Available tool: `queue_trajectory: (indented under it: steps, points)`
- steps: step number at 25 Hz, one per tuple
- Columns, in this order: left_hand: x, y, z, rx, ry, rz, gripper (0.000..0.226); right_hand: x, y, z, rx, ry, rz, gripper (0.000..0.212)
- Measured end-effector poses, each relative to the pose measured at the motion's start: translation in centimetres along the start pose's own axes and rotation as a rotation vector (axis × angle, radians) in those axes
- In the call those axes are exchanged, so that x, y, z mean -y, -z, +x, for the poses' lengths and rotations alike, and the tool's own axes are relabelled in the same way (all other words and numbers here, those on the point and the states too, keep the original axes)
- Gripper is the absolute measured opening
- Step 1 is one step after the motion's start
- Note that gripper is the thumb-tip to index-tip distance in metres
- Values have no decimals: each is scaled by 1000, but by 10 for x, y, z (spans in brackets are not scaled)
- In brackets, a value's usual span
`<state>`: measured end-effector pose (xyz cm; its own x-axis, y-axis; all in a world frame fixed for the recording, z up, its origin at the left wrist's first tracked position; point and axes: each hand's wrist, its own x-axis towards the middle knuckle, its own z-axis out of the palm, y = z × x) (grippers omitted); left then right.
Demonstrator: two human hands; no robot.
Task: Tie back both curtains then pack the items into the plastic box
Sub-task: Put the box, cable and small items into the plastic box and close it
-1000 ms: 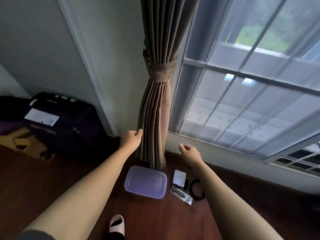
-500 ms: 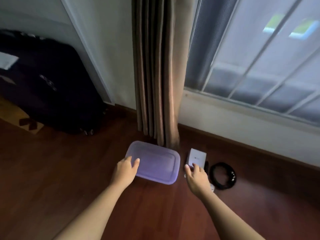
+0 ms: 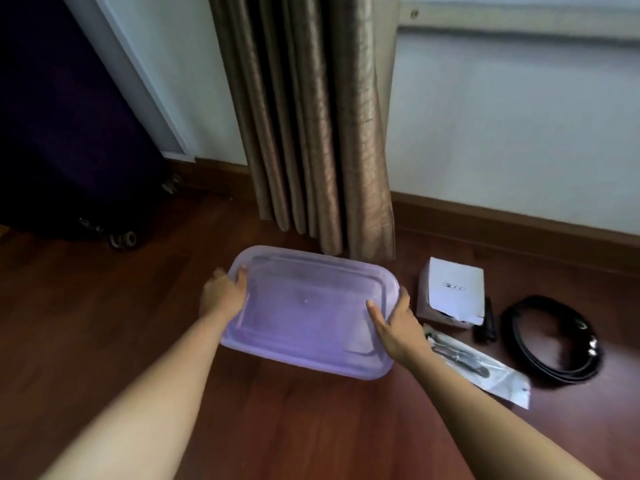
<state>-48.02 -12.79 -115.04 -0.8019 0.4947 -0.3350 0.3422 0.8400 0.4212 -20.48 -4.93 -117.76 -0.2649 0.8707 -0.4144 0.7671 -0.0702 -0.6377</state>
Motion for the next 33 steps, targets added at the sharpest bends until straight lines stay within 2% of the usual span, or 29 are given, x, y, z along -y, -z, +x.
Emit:
queue_trajectory:
  steps: [4, 7, 10, 13, 15, 17, 20, 23, 28, 31, 33]
  points:
    - [12, -1, 10, 83, 2, 65, 49, 1, 2, -6, -59, 0, 10, 72]
    - [12, 20, 2, 217, -157, 193, 64, -5, 21, -37, -67, -11, 16, 67]
    - [-7, 27, -21, 443, -317, 115, 58, -45, 49, -61, -60, -16, -19, 65]
    - [-23, 5, -56, 644, -416, -9, 73, -100, 84, -89, -68, -60, -31, 64]
    - [-36, -25, -85, 717, -498, 15, 76, -135, 107, -118, -106, -147, -17, 63]
    - [-48, -54, -116, 772, -550, 54, 64, -166, 124, -146, -141, -211, 1, 60]
    - [-60, -88, -157, 837, -598, 120, 63, -213, 138, -177, -168, -279, 11, 59]
    - [-58, -111, -184, 851, -572, 91, 44, -245, 140, -194, -189, -286, -8, 60]
    - [-44, -113, -206, 784, -544, 127, 39, -252, 136, -205, -199, -251, -32, 61]
    - [-47, -117, -202, 596, -637, 310, 35, -255, 132, -204, -221, -228, -30, 59]
    - [-53, -120, -200, 472, -718, 351, 37, -257, 131, -204, -235, -221, -23, 59]
